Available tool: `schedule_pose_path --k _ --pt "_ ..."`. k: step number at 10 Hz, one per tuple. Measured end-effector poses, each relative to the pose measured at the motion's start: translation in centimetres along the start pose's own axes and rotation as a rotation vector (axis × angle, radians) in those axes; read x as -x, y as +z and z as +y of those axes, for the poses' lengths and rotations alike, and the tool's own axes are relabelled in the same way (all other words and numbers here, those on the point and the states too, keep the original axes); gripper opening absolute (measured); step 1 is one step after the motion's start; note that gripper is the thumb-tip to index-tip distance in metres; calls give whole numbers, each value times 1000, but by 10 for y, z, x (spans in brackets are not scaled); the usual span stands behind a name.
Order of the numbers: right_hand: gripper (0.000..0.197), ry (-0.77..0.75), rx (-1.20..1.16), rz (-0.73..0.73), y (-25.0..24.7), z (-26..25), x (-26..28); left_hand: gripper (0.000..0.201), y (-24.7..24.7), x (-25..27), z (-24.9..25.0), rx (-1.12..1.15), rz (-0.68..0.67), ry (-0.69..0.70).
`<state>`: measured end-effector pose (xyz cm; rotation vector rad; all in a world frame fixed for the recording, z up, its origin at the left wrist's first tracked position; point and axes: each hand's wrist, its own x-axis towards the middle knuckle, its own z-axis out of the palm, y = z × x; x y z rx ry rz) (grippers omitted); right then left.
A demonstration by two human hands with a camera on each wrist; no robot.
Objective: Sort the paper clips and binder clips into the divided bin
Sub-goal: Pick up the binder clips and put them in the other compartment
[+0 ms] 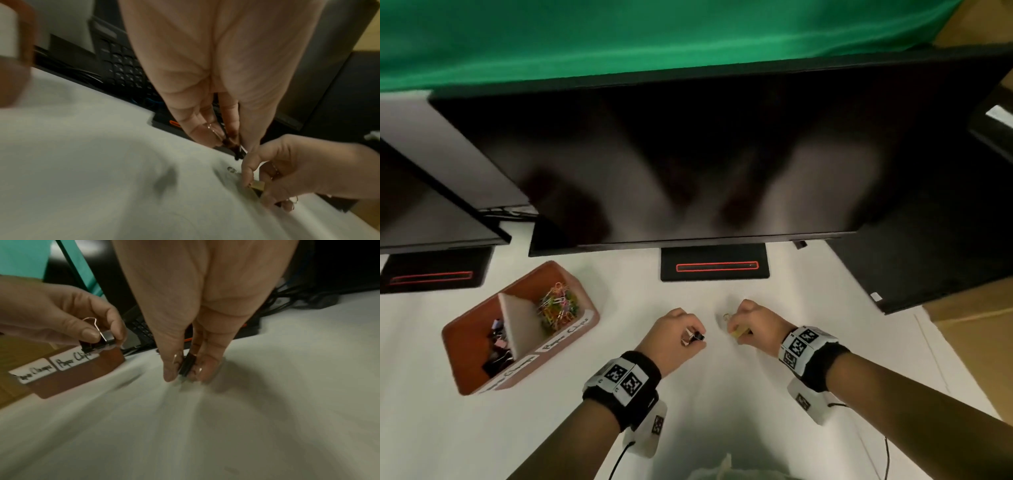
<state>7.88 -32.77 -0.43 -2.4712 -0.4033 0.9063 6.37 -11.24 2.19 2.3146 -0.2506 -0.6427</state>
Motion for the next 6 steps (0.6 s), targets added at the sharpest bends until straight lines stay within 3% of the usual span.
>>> schedule_pose_path --k 2,5,6 --pt "28 -234 -35 -53 11 -107 -27 11 -53 78 -46 205 128 -152" --pt "27 -548 -69 -78 52 -284 -81 18 -157 170 -133 256 544 -389" --pt "25 -552 -91 -17 63 -334 -101 42 -188 176 -145 493 624 -431"
